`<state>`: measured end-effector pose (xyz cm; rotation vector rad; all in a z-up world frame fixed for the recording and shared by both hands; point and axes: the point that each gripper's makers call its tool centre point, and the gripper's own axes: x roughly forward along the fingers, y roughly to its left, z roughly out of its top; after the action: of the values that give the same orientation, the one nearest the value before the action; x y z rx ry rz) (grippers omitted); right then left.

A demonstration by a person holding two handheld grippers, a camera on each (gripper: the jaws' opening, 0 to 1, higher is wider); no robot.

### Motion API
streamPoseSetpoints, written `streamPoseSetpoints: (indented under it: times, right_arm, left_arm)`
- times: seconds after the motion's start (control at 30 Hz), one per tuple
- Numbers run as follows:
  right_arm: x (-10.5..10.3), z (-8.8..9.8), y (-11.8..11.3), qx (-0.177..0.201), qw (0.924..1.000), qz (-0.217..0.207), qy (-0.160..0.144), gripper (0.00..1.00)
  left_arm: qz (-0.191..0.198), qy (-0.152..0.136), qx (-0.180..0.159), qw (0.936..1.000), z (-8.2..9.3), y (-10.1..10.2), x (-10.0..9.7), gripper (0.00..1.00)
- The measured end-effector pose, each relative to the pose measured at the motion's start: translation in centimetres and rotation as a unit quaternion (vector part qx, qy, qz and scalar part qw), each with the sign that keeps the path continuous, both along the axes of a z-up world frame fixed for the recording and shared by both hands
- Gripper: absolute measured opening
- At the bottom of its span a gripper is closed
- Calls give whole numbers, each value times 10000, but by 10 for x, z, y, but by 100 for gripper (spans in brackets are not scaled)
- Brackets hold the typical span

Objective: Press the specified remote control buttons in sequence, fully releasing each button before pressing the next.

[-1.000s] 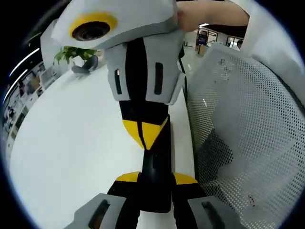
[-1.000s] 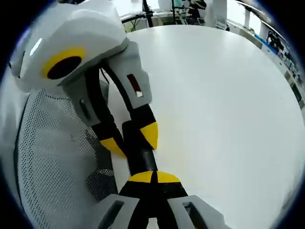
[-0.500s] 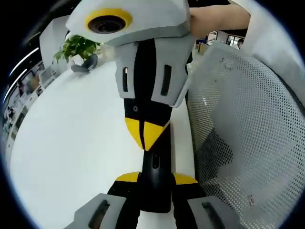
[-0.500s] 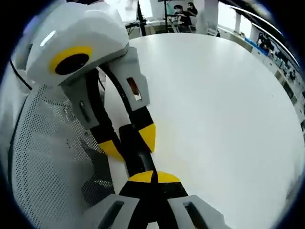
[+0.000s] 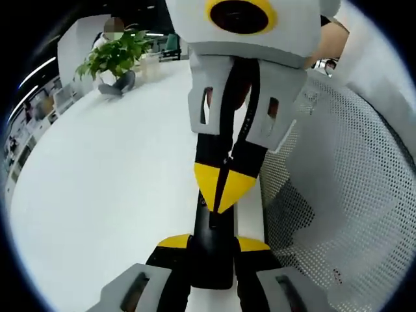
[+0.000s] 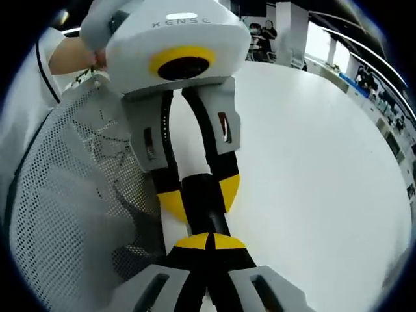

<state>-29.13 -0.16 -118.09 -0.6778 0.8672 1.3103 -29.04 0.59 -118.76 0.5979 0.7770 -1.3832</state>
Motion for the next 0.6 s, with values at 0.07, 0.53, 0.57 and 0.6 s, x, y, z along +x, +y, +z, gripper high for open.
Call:
streamPoseSetpoints:
  times: [0.07, 0.53, 0.57, 0.6]
  right_arm:
    - [1, -1, 0, -58, 9999, 88, -48, 0]
    - [1, -4, 4, -546, 9951, 777, -266, 0]
    - [1, -4, 5, -550, 9949, 790, -296, 0]
    - [1, -3, 5, -589, 9926, 954, -464, 0]
  left_arm:
    - [0, -10, -33, 10000, 0, 0, 0, 25]
    - [-266, -92, -143, 9995, -1, 1, 0, 24]
    - [-255, -82, -158, 9995, -1, 1, 0, 24]
    - [-253, -82, -165, 9995, -1, 1, 0, 24]
